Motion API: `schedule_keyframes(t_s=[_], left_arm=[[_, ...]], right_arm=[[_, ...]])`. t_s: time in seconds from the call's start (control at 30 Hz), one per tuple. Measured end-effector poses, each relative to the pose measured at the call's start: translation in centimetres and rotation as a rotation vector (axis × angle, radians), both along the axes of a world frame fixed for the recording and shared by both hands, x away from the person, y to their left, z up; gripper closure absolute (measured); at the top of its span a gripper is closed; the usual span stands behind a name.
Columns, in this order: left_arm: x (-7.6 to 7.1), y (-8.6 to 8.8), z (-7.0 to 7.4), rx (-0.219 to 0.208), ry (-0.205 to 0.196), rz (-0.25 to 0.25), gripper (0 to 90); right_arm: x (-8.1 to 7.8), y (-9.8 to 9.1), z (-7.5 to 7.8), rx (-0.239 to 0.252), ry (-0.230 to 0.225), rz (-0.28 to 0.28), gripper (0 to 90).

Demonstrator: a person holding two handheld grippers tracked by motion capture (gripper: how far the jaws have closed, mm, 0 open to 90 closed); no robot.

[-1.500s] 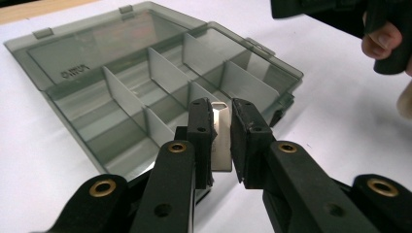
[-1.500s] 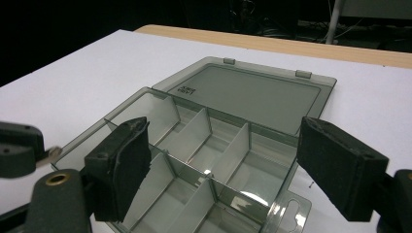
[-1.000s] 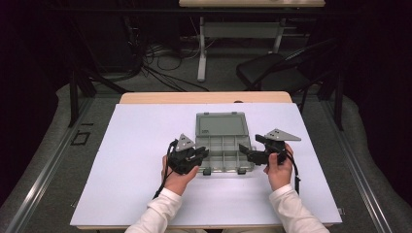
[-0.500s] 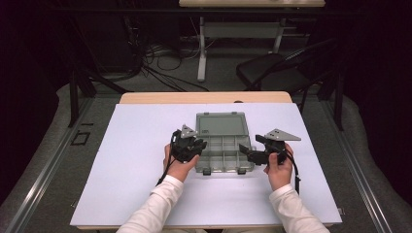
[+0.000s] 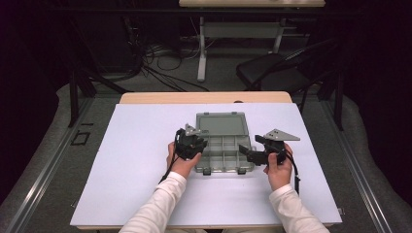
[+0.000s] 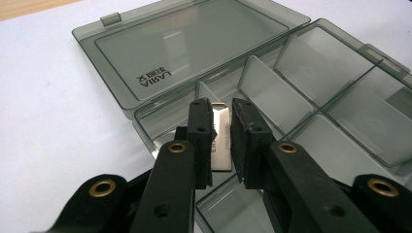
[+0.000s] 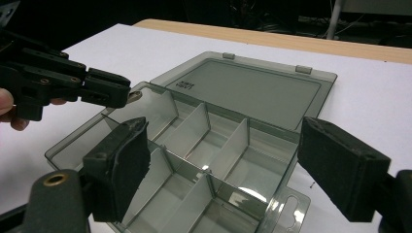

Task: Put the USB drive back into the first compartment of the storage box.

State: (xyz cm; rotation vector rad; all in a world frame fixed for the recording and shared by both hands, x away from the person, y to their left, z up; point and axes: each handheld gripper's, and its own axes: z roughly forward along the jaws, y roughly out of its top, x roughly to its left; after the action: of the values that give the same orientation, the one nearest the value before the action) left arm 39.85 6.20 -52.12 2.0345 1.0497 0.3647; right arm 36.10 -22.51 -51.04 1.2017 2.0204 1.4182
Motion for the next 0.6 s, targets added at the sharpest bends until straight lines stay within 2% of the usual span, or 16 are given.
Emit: schedule_keyframes(t_s=[0.3,0.53,0.6], left_arm=[[0.11,0.0,-0.11,-0.003,-0.005,0.007,78.3],[-0.06,0.31,0.25,-0.025,-0.005,0.013,67.2],[-0.15,0.4,0.39,-0.029,-0.015,0.013,62.5]], right_arm=[[0.0,0.02,-0.01,0.001,0.0,0.003,18.6],[-0.01,0.03,-0.01,0.002,0.002,0.003,18.6],[0.0,0.03,-0.03,0.002,0.002,0.004,18.6]])
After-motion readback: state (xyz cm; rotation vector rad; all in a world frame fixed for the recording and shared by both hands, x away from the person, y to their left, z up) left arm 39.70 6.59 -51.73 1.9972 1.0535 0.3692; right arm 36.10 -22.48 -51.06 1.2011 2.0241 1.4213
